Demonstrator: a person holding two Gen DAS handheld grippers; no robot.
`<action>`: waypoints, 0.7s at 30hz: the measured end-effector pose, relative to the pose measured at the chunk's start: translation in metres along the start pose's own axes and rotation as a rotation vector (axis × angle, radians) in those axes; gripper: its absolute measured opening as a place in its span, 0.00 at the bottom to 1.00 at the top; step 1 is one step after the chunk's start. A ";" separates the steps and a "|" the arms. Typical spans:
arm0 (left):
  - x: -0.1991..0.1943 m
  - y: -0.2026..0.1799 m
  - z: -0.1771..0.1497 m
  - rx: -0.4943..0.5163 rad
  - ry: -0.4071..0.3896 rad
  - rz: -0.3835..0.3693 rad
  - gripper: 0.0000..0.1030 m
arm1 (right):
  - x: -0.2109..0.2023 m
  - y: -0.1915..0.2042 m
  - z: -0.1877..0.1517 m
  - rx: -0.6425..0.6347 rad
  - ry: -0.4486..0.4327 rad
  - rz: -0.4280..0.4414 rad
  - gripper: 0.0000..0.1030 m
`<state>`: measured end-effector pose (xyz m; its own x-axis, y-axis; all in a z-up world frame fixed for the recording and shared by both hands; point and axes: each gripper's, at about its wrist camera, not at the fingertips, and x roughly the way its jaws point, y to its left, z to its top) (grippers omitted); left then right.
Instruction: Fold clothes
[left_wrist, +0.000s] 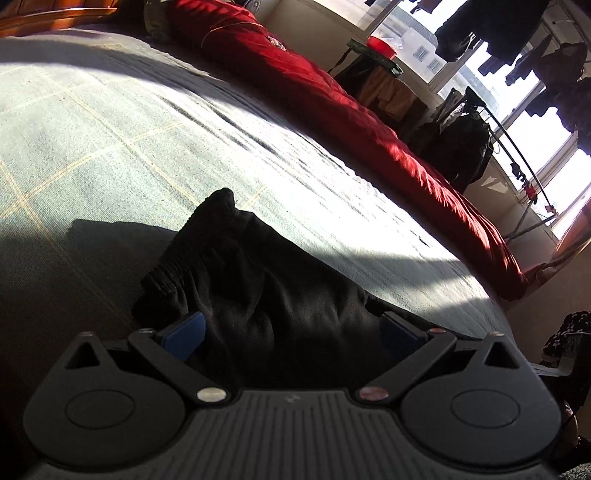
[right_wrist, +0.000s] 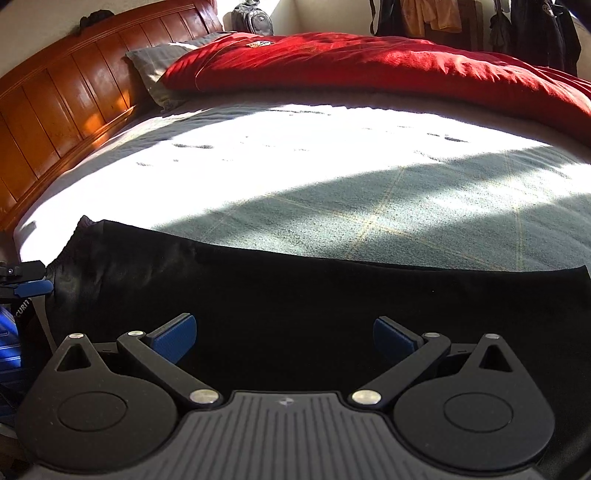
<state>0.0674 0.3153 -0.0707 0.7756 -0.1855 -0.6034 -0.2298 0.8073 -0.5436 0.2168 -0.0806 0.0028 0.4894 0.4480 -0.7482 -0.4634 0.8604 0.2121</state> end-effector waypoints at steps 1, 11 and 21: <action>-0.005 0.006 0.000 -0.025 -0.023 0.006 0.97 | 0.002 0.004 0.002 -0.009 0.005 0.003 1.00; 0.008 0.069 -0.029 -0.330 -0.043 -0.131 0.97 | 0.028 0.040 0.015 -0.119 0.099 0.009 1.00; 0.033 0.090 -0.026 -0.364 -0.055 -0.209 0.97 | 0.046 0.071 0.023 -0.218 0.168 -0.011 1.00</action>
<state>0.0571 0.3669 -0.1547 0.8557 -0.2858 -0.4314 -0.2491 0.5032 -0.8275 0.2237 0.0065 -0.0016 0.3744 0.3766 -0.8474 -0.6157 0.7843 0.0765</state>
